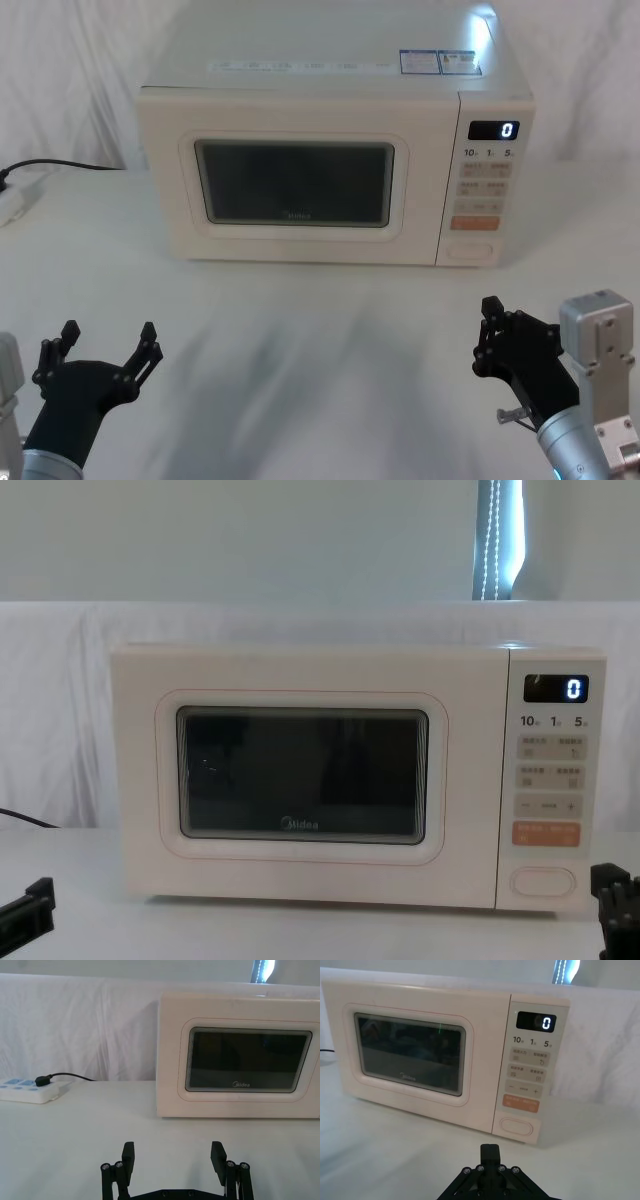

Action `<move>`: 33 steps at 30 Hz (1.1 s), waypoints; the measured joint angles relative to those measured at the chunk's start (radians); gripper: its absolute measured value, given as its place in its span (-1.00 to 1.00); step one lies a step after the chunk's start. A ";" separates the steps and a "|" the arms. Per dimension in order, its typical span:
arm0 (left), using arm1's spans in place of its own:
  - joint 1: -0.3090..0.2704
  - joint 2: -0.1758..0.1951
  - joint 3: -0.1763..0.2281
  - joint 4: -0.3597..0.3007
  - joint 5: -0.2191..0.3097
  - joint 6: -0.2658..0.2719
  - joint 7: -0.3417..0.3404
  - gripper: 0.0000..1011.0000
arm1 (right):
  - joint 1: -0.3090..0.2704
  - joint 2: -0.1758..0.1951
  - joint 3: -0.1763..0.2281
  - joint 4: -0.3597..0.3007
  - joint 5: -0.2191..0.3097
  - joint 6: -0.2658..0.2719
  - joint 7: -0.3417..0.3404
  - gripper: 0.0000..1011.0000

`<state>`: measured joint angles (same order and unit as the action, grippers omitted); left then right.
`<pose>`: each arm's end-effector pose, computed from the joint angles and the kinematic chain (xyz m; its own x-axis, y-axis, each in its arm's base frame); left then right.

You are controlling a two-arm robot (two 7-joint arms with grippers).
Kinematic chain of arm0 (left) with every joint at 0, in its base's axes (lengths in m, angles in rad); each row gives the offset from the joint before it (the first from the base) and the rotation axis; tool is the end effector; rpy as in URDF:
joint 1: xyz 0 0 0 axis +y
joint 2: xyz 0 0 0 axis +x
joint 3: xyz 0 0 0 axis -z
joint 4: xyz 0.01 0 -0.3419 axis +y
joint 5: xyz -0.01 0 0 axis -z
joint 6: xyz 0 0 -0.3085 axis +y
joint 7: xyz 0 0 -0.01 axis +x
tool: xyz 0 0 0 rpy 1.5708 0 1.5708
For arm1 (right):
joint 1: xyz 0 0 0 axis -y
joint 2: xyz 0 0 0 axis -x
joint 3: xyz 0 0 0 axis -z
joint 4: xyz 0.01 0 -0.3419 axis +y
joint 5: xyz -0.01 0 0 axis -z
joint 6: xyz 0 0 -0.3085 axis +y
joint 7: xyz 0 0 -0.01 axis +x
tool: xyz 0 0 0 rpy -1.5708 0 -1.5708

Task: Press the button to open the microwave door with one hand; close the microwave door with the other hand.

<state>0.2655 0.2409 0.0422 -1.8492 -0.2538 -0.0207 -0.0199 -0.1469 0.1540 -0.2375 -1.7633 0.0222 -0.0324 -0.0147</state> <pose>0.2394 0.0499 -0.3339 0.1245 0.9917 -0.0327 -0.9921 0.1240 -0.0175 0.2682 0.0309 -0.3417 0.2412 -0.9663 0.0903 0.9682 0.2460 0.0459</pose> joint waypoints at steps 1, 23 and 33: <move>0.000 0.000 0.000 0.000 0.000 0.000 0.000 0.98 | 0.006 -0.005 0.003 0.004 -0.006 0.006 0.001 -1.00; 0.000 0.000 0.000 0.000 0.000 0.000 0.000 0.98 | 0.157 -0.074 0.054 0.145 -0.070 0.105 0.038 -1.00; 0.000 0.000 0.000 0.000 0.000 0.000 0.000 0.98 | 0.223 -0.086 0.074 0.222 -0.096 0.107 0.063 -1.00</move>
<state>0.2655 0.2410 0.0422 -1.8492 -0.2538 -0.0207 -0.0199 0.0758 0.0675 -0.1637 -1.5409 -0.0743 0.0742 0.0487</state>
